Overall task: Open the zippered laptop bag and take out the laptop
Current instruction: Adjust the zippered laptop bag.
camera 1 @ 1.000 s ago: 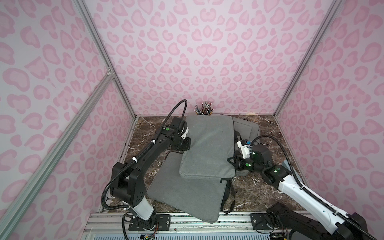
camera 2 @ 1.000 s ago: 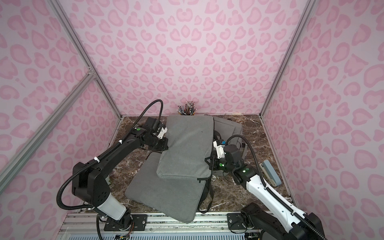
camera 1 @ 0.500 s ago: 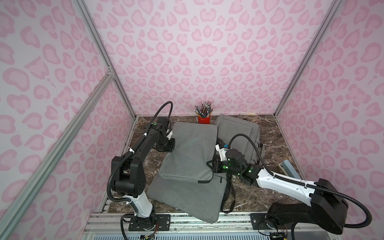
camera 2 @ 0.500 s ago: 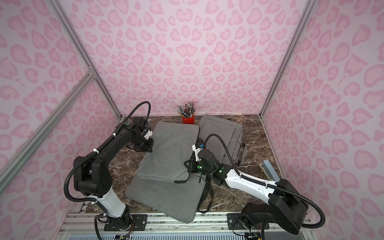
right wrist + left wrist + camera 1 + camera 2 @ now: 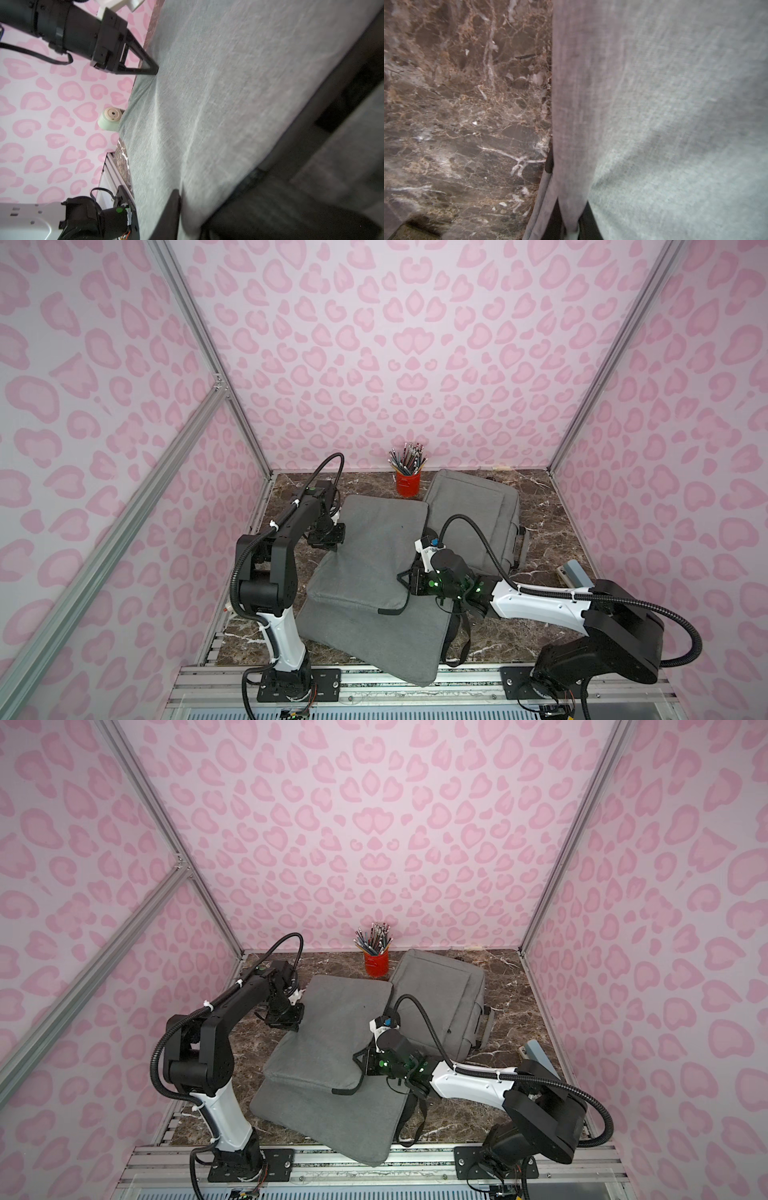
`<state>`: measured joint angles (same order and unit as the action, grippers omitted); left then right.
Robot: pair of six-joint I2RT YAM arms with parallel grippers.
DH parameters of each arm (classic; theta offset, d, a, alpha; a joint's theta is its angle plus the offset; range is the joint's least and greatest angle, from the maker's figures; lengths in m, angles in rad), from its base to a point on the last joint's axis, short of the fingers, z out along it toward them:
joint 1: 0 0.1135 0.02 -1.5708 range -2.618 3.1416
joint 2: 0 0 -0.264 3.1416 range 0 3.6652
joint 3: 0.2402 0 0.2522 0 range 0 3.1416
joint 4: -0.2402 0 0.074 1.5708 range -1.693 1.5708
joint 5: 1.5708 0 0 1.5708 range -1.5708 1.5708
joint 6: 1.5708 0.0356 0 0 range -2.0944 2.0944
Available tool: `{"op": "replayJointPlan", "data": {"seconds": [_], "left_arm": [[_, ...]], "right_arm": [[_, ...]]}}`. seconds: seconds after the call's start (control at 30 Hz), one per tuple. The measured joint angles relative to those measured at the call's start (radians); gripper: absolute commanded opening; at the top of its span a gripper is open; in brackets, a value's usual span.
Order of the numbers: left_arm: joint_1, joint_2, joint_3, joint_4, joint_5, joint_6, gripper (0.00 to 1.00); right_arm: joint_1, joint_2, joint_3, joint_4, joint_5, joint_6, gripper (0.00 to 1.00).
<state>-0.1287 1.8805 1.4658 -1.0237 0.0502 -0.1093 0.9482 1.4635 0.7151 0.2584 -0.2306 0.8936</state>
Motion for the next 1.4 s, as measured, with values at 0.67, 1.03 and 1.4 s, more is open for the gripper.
{"op": "replayJointPlan", "data": {"seconds": [0.67,1.03,1.4], "left_arm": [[0.017,-0.132,0.030,0.005,-0.011,-0.045,0.61],[-0.013,-0.503,-0.377,0.107,0.153,-0.356,0.76],[-0.019,-0.746,-0.632,0.144,0.125,-0.648,0.79]], "right_arm": [[-0.288,-0.225,0.031,-0.214,-0.037,-0.156,0.70],[-0.459,0.123,0.299,-0.219,-0.158,-0.235,0.71],[-0.484,0.399,0.499,-0.203,-0.224,-0.255,0.70]]}}
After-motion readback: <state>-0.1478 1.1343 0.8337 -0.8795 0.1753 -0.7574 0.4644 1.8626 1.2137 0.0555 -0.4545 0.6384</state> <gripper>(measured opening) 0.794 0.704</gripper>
